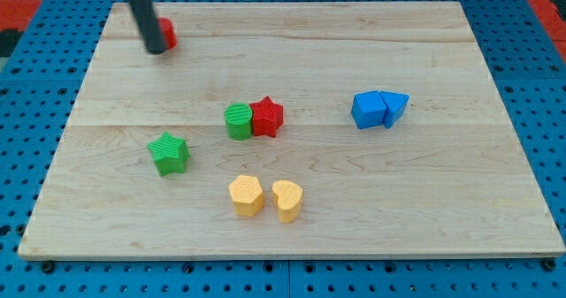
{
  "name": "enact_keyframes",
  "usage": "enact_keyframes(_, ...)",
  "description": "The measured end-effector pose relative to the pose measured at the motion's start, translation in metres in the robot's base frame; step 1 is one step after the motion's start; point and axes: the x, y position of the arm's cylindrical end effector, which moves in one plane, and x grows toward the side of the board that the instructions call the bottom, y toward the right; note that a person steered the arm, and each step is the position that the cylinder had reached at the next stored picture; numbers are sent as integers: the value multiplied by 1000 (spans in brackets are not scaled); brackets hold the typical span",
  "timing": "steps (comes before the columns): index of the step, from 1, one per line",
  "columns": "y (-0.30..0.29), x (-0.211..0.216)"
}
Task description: Move red circle towards top right corner
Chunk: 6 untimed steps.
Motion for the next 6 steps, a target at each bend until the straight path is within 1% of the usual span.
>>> enact_keyframes(1,-25,-4)
enact_keyframes(2,-44,-29)
enact_keyframes(3,-54,-42)
enact_keyframes(4,5,-44)
enact_keyframes(5,30,-43)
enact_keyframes(6,30,-42)
